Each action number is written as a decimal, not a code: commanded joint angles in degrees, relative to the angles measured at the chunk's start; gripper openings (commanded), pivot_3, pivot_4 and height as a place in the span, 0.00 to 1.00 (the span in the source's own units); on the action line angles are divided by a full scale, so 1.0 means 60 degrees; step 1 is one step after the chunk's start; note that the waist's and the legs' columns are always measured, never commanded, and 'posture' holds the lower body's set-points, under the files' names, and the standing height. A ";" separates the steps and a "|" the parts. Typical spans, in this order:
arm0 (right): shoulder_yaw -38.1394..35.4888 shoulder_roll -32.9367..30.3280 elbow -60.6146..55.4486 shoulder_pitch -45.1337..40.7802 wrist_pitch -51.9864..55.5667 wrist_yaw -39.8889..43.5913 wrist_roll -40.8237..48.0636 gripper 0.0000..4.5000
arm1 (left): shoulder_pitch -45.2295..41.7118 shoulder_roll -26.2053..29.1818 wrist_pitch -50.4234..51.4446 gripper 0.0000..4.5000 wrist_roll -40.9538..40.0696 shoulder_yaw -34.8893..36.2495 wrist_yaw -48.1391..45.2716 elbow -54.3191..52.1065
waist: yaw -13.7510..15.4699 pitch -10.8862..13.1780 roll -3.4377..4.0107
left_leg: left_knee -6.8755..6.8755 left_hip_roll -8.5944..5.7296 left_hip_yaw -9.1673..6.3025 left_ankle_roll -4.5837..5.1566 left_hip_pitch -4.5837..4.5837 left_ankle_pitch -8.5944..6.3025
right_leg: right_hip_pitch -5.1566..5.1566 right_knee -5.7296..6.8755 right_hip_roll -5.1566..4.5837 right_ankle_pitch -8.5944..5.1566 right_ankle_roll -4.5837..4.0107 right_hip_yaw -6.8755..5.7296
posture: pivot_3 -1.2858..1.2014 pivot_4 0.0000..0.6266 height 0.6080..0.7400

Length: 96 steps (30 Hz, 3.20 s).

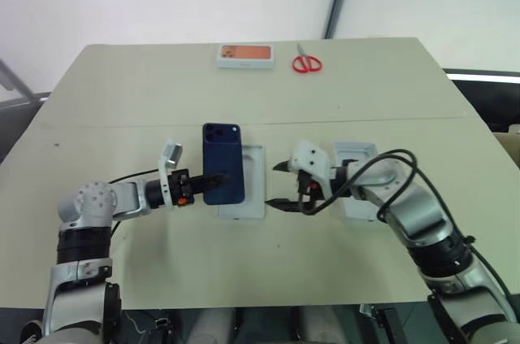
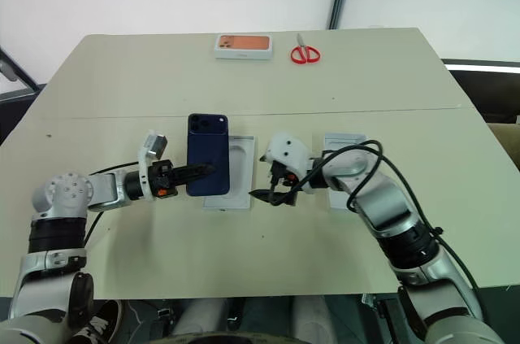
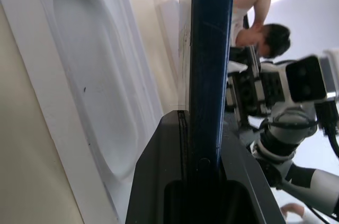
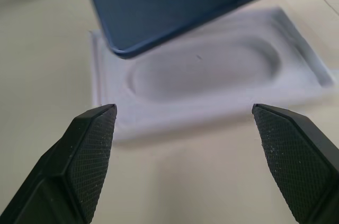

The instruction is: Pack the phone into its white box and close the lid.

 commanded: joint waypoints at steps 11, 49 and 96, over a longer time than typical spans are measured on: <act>-0.0592 -0.0412 0.0020 0.0516 -0.0295 -0.0622 0.0253 0.96 | -0.0436 -0.0162 0.0002 0.48 0.0314 -0.0455 -0.0437 0.0596 | 0.0022 0.0002 -0.0001 | 0.0004 0.0000 0.0003 0.0001 -0.0001 0.0000 | 0.0003 0.0000 -0.0003 0.0000 0.0000 0.0001 | 0.52 0.24 1.00; 0.0253 0.0282 0.0994 -0.0266 -0.1131 -0.0951 -0.0081 0.96 | -0.0541 0.1871 -0.0985 0.99 0.0865 -0.0534 -0.1180 -0.0732 | -0.0018 0.0002 0.0000 | -0.0001 0.0004 0.0003 0.0001 0.0002 0.0001 | -0.0001 0.0000 0.0002 0.0000 0.0000 0.0003 | 0.52 0.24 1.00; -0.0443 -0.1848 -0.0060 0.1922 -0.1047 -0.0469 -0.1050 0.02 | -0.1207 -0.2366 -0.3812 0.00 0.3807 -0.3691 -0.0153 -0.0458 | 0.0234 0.0007 -0.0006 | 0.0025 -0.0010 -0.0002 0.0008 0.0002 -0.0001 | 0.0029 -0.0003 -0.0005 -0.0002 0.0006 -0.0014 | 0.52 0.24 1.00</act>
